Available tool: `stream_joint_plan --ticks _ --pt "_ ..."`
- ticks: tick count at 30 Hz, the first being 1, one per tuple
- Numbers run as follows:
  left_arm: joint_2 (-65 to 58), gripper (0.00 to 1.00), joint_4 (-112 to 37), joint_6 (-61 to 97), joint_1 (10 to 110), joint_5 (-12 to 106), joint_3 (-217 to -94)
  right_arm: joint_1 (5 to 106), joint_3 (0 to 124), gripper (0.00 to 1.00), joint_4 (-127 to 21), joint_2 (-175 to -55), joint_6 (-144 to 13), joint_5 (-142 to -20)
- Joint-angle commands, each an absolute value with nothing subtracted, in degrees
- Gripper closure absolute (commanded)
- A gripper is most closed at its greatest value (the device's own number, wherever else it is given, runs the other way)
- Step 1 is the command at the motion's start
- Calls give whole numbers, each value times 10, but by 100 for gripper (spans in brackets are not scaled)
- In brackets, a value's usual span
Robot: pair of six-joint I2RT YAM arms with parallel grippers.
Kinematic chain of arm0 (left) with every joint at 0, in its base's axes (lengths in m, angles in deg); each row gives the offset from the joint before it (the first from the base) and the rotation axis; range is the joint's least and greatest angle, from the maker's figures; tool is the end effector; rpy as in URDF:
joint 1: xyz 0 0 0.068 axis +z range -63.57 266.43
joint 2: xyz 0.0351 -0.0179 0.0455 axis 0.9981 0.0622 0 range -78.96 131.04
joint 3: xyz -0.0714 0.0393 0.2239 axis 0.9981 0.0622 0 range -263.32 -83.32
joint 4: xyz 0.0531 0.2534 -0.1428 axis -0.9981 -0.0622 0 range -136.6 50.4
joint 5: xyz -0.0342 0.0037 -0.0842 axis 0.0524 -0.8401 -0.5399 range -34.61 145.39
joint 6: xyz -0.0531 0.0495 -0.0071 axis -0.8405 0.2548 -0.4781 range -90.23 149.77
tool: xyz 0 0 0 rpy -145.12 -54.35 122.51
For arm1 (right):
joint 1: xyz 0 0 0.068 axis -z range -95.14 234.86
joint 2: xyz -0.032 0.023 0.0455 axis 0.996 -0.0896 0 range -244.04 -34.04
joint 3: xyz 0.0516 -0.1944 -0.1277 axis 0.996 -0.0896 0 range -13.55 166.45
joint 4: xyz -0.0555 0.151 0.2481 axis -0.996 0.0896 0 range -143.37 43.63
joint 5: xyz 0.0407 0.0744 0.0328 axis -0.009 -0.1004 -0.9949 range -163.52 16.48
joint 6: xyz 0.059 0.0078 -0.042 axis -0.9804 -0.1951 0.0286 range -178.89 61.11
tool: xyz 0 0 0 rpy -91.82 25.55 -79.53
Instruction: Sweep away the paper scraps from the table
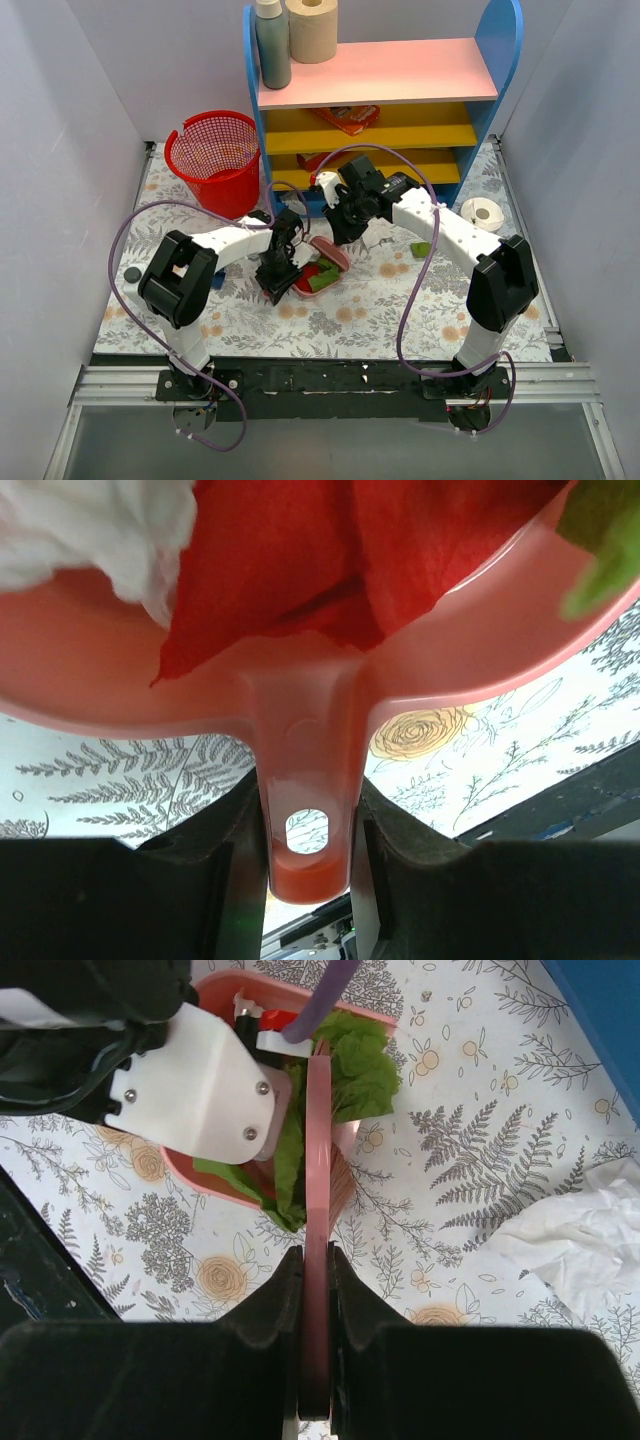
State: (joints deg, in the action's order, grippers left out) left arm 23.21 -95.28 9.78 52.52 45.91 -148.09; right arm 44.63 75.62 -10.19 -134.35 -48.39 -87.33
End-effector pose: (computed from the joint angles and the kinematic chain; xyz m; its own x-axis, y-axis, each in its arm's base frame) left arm 0.2607 -0.1874 0.0797 -0.9644 0.2420 0.1066 0.2270 0.9643 -0.1362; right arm 0.3157 0.2861 0.2345 -0.4762 -0.6346 -0.6087 -0.8342 0.5450 0.0844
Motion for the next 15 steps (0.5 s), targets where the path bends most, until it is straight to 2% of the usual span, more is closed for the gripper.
stream_joint_plan --ticks 1,7,15 --pt "246 100 -941 88 529 430 -1508 442 748 99 -98 -1314 -496 -896" --pt "212 100 -899 106 536 398 -1481 443 774 99 -105 -1323 -455 -777" --pt "161 100 -804 145 537 370 -1408 443 807 99 -110 -1321 -419 -745"
